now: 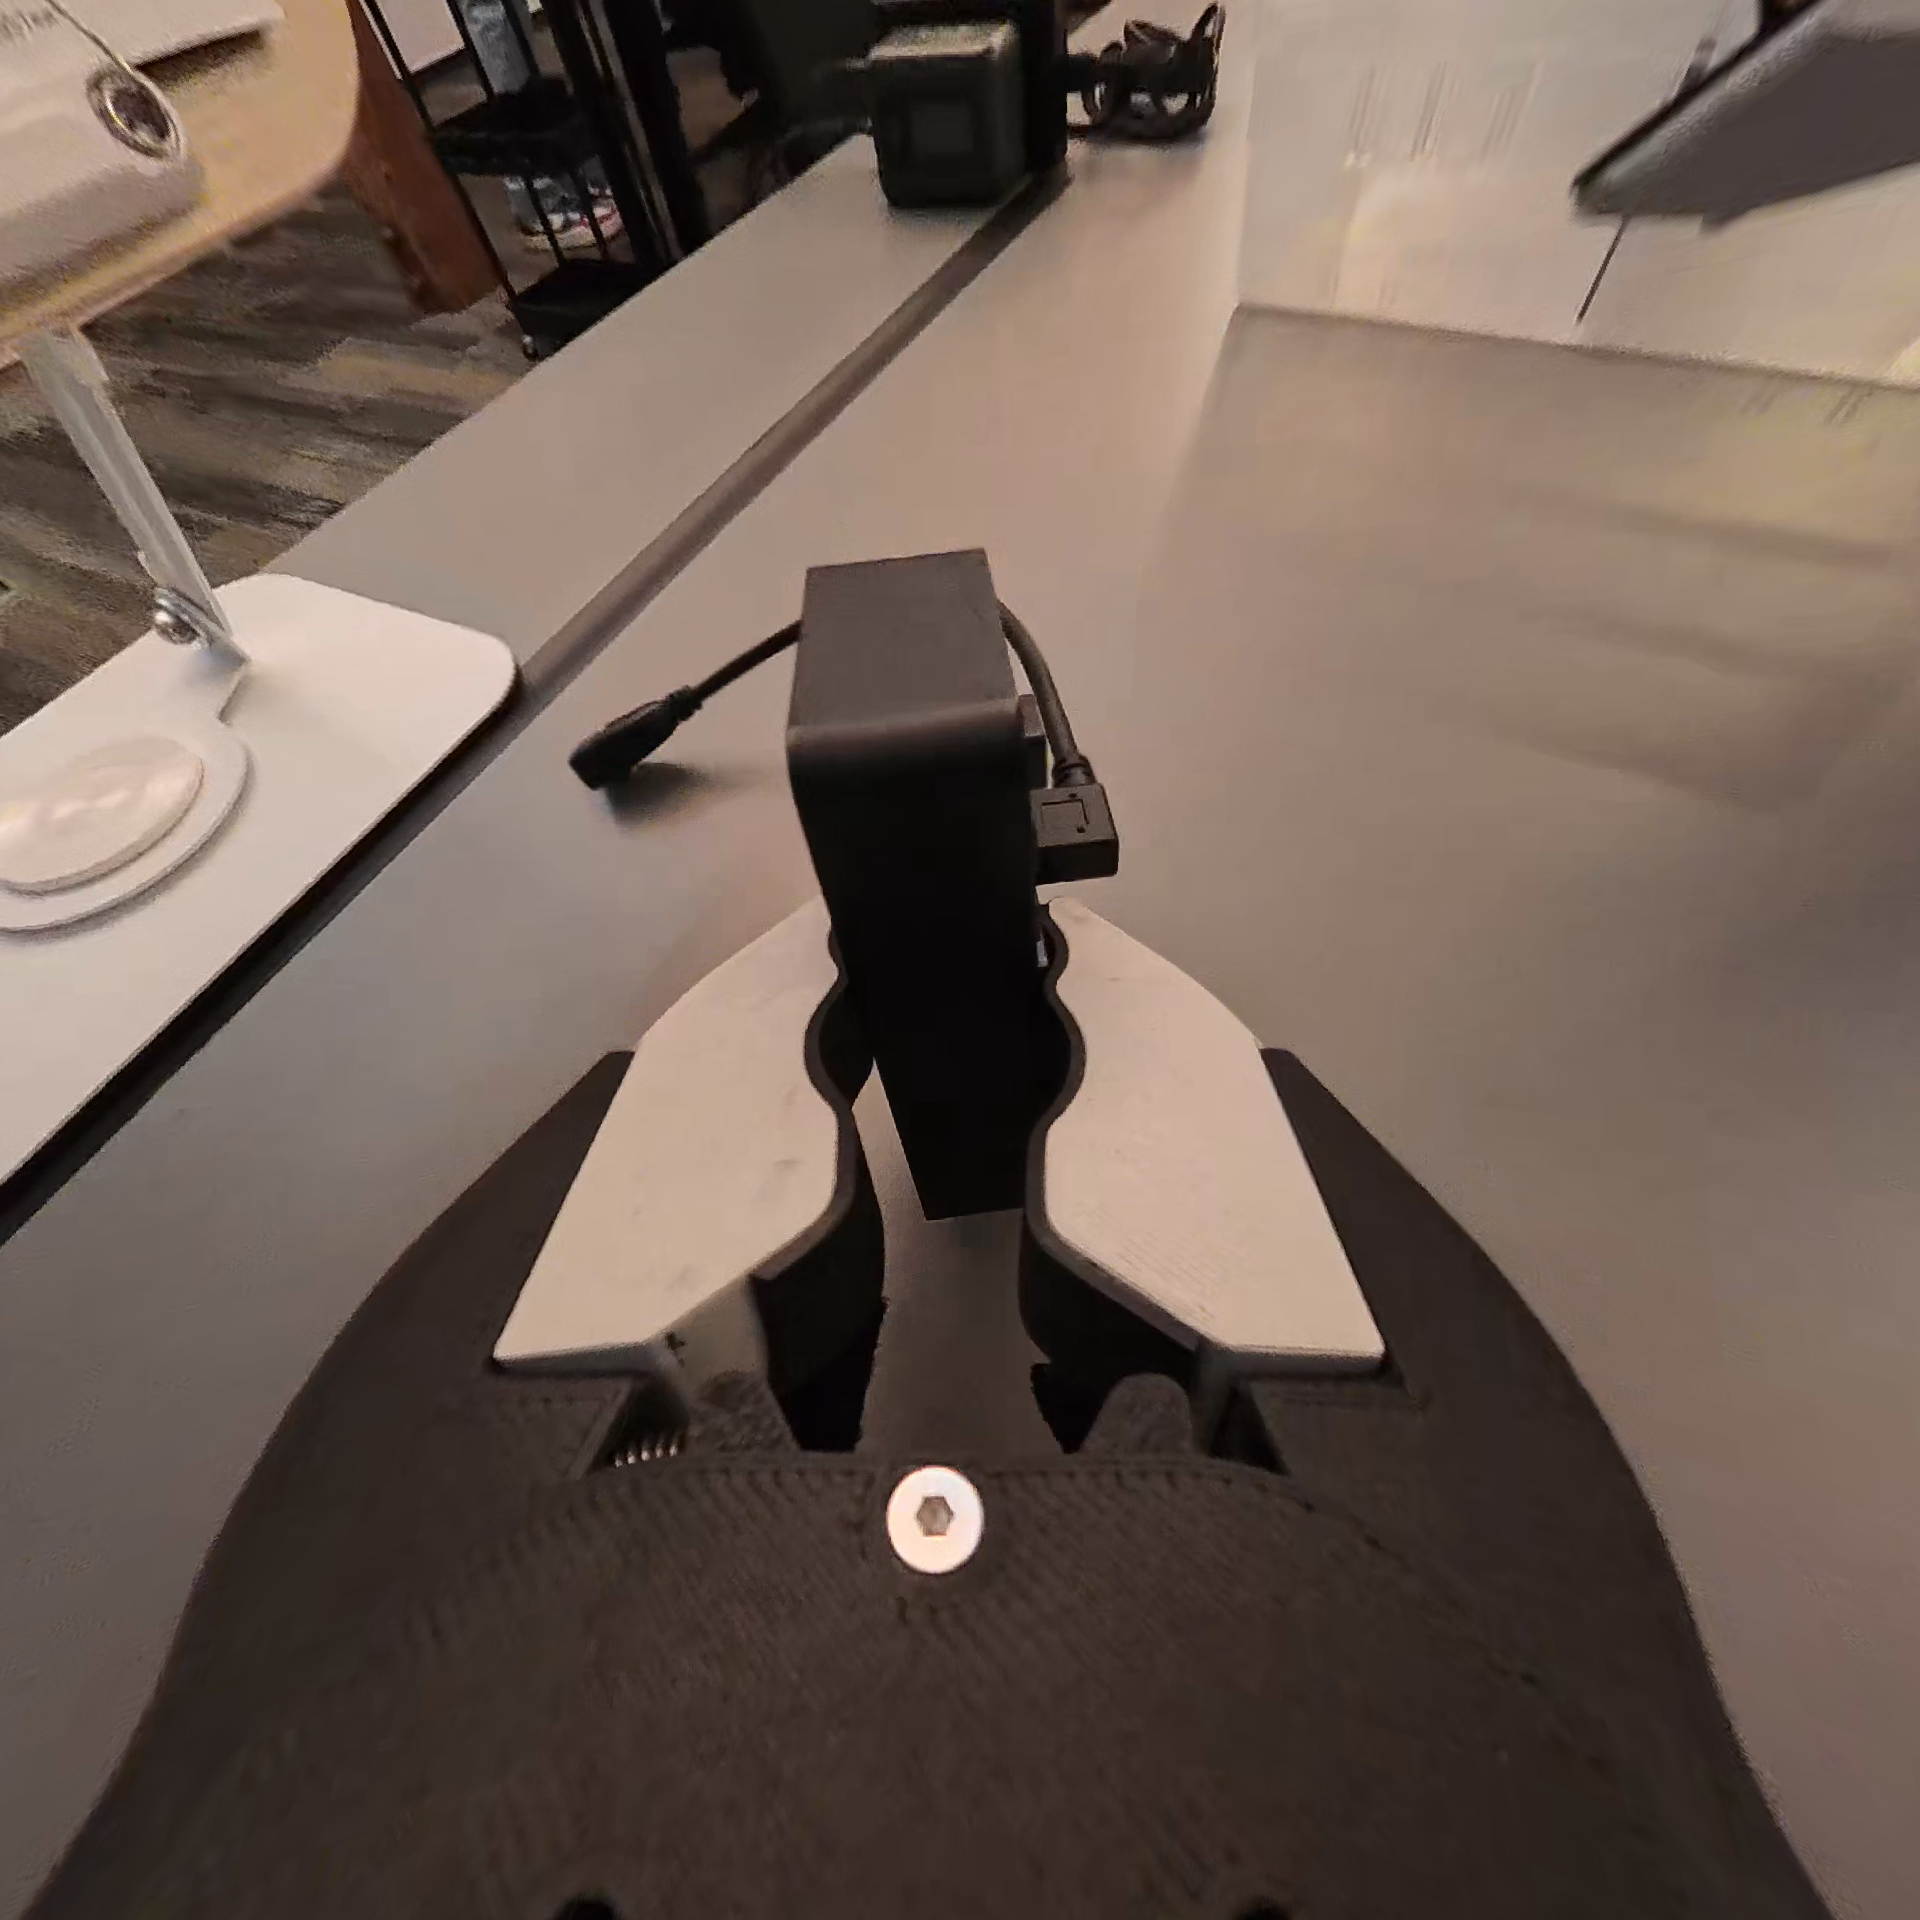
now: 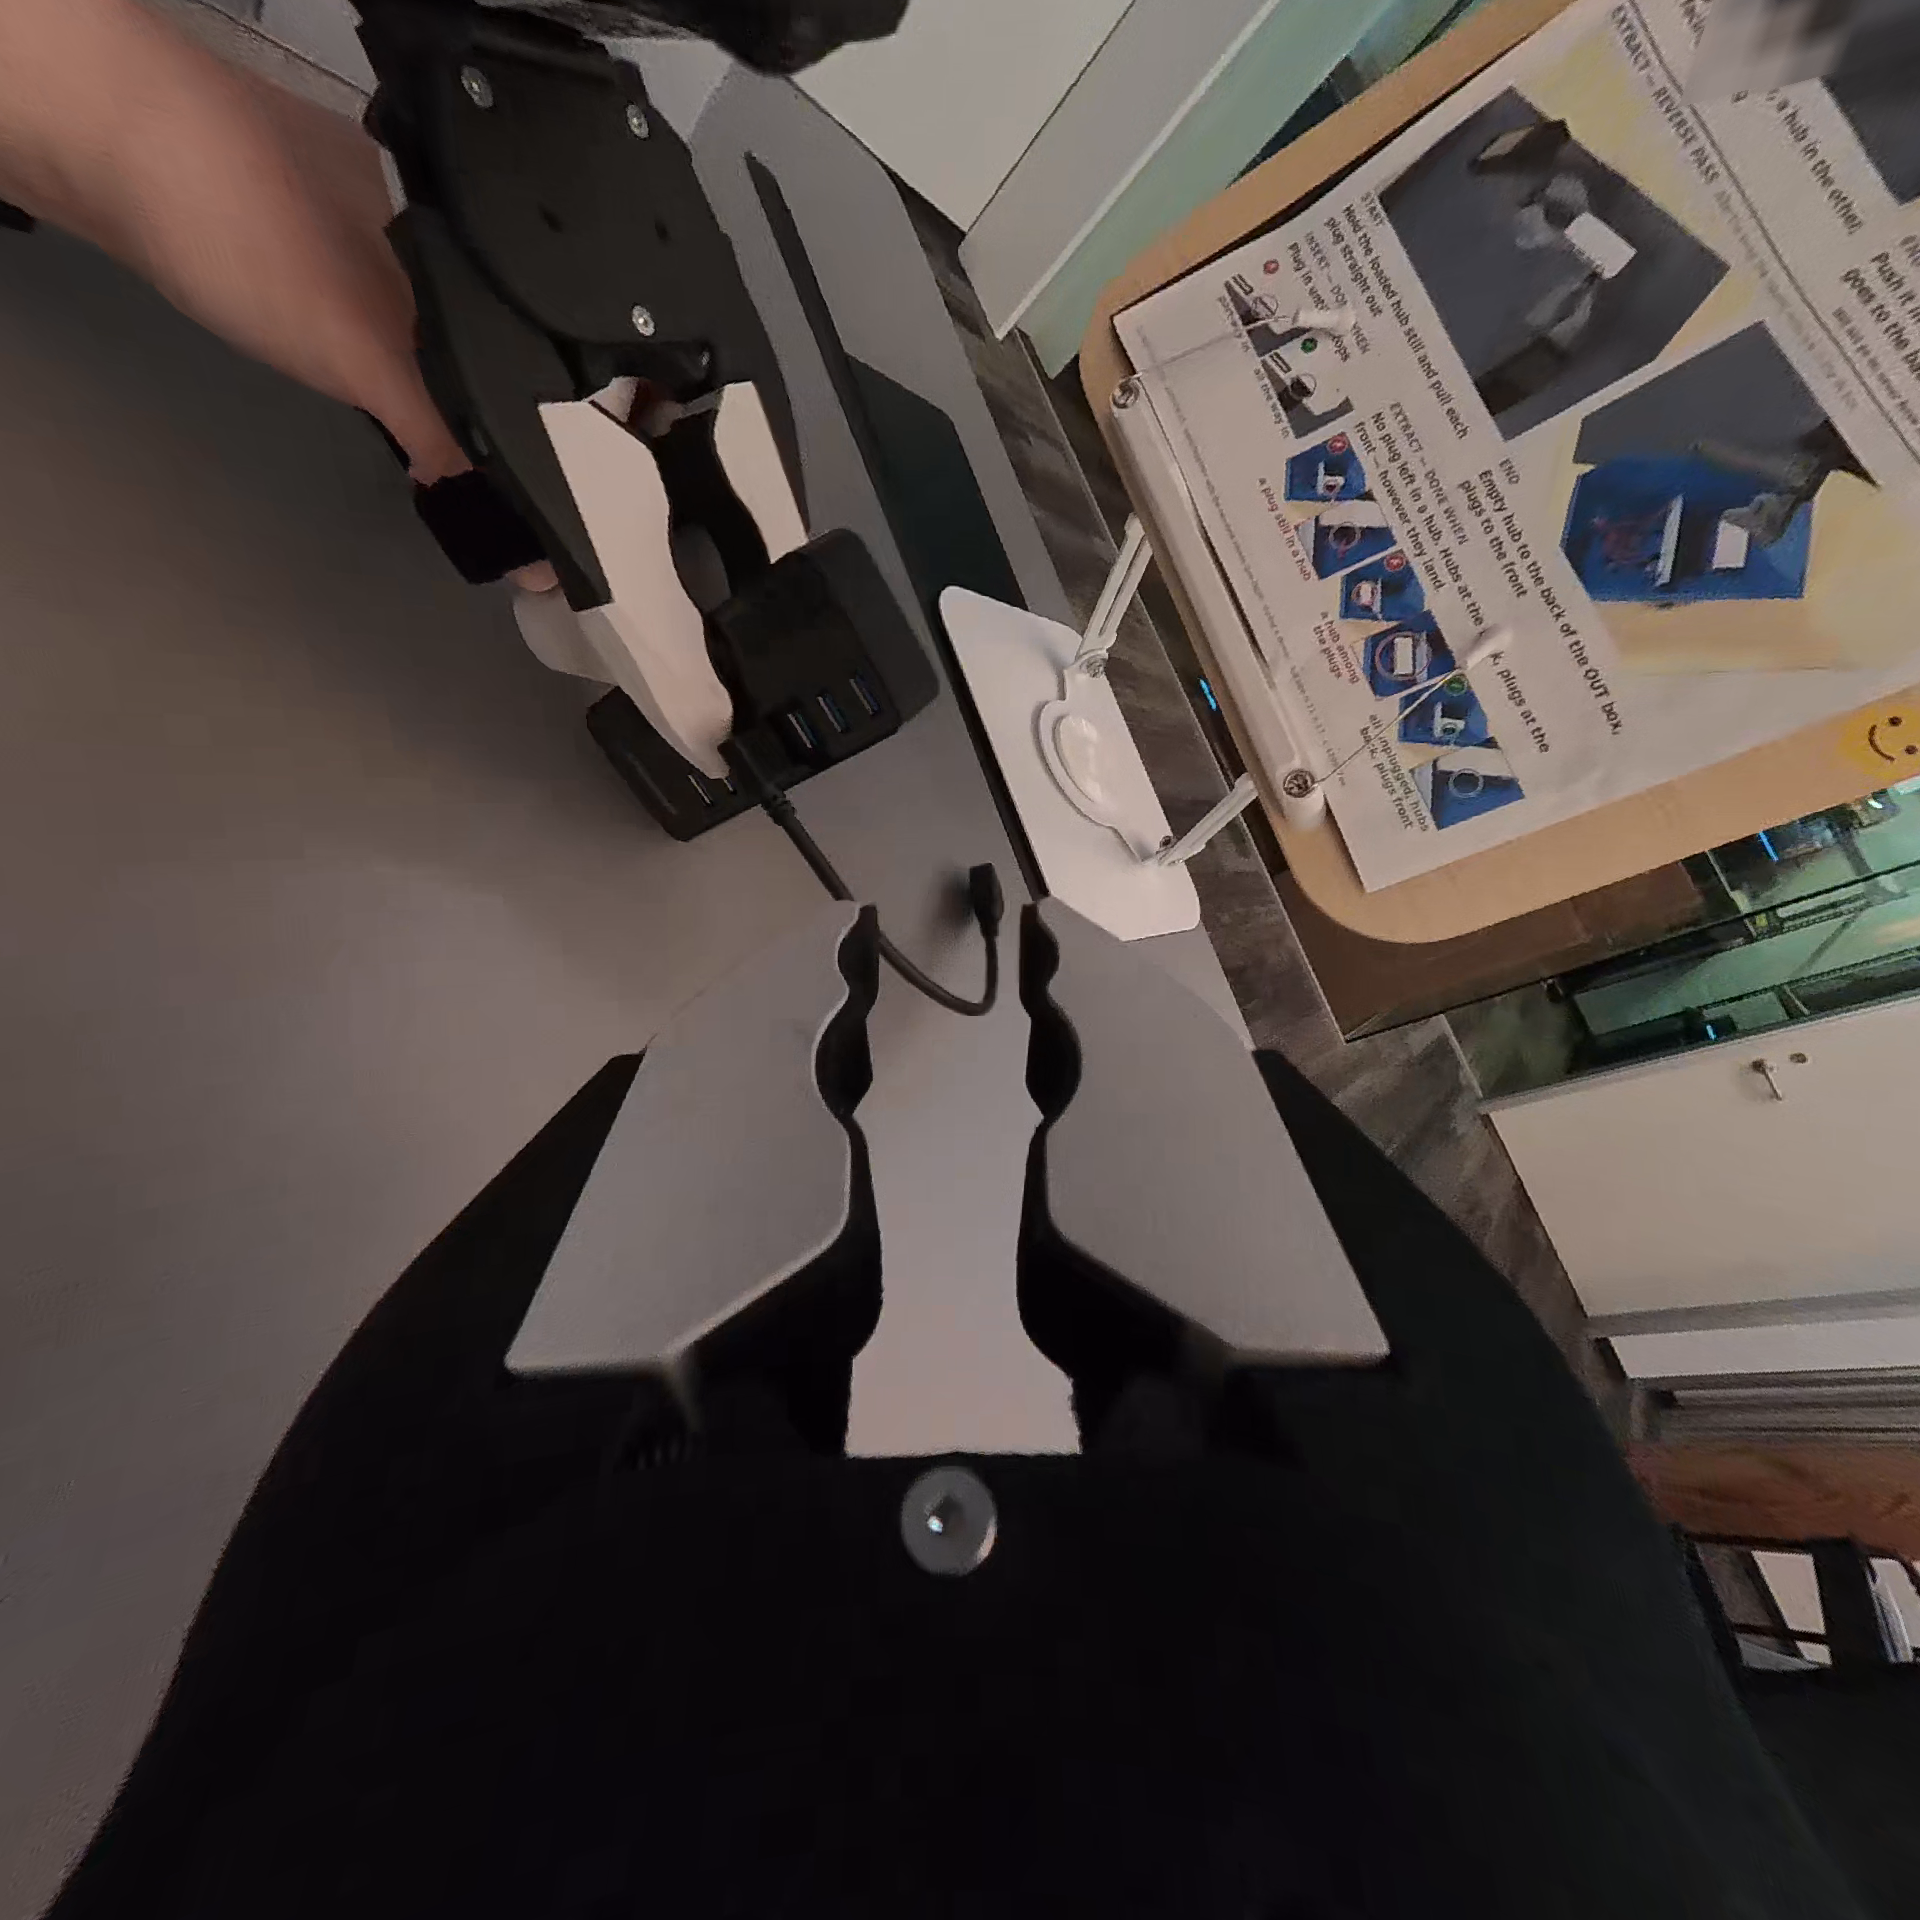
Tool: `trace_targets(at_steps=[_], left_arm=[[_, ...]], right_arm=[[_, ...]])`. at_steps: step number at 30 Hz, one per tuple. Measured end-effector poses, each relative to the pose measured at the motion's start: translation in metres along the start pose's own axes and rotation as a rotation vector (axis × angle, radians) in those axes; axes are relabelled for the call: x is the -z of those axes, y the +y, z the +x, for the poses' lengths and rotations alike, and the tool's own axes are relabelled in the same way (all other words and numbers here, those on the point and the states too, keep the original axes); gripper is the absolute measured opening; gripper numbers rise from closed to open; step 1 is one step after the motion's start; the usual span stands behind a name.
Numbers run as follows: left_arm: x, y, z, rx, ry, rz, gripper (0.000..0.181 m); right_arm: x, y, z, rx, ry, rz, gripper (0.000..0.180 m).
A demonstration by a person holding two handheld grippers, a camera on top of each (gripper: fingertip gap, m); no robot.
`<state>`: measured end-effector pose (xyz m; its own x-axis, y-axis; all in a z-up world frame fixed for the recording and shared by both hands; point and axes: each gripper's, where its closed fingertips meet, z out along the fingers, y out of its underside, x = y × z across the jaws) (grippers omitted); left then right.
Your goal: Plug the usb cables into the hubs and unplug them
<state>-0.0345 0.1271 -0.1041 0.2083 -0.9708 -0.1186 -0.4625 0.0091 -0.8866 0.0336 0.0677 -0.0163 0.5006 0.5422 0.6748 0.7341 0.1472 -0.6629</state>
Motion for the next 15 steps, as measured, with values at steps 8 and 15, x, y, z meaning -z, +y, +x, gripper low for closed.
trace_targets(at_steps=[8, 15], left_arm=[[0.004, 0.006, 0.001, -0.012, 0.021, 0.022, 0.027], [0.006, 0.015, 0.003, 0.034, 0.052, -0.029, 0.032]], right_arm=[[0.010, -0.002, 0.010, -0.019, 0.017, 0.021, 0.025], [0.011, -0.001, 0.008, -0.009, 0.002, 0.007, 0.025]])
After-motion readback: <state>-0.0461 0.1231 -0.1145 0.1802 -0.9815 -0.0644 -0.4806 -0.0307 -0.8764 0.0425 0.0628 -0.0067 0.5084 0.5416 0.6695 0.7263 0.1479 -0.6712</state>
